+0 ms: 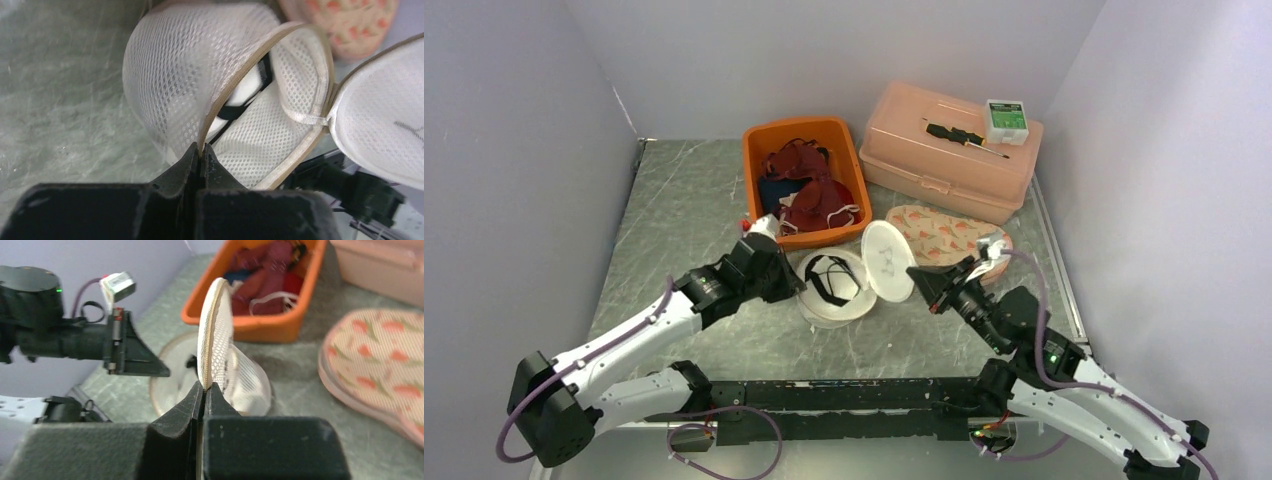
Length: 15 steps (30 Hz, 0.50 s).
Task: Unzip the laundry bag and remove the bra
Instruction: Open the laundry bag at the center of the board.
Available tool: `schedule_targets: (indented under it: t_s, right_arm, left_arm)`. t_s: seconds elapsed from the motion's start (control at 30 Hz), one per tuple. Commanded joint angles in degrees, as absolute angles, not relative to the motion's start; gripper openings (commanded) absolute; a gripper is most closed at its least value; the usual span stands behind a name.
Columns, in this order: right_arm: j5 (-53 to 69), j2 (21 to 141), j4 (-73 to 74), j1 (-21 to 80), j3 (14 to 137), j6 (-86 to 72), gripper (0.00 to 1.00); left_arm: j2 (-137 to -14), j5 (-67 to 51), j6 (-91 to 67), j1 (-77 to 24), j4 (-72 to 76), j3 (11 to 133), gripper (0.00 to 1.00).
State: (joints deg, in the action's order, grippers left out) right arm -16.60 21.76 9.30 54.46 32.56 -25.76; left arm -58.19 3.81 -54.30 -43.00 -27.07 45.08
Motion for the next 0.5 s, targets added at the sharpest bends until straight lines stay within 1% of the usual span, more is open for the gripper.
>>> schedule_targets:
  t_s: [0.0,0.17,0.33,0.37,0.43,0.47]
  right_arm:
    - [-23.0,16.9,9.1,54.4,26.3,-31.4,0.00]
    - [-29.6,14.3,17.4,54.5,24.5,-38.0,0.00]
    - [-40.1,8.2,26.0,54.4,24.9,-42.3,0.01]
    - [-41.1,7.8,27.3,54.5,25.4,-42.4,0.11]
    - [-43.5,8.5,29.6,54.6,27.2,-42.4,0.42]
    - [-44.2,9.4,30.7,54.5,28.2,-42.5,0.54]
  left_arm:
    - [-59.2,0.6,-55.4,-43.2,-20.7,41.1,0.03]
    - [-59.7,0.5,-55.3,-43.4,-20.7,40.5,0.03]
    - [-60.2,-0.9,-55.1,-43.6,-19.9,40.7,0.03]
    - [-60.6,-1.1,-55.0,-43.7,-19.7,40.8,0.03]
    - [-61.2,-1.4,-54.8,-43.8,-19.6,41.0,0.03]
    - [-61.6,-1.4,-54.7,-43.7,-19.6,41.1,0.03]
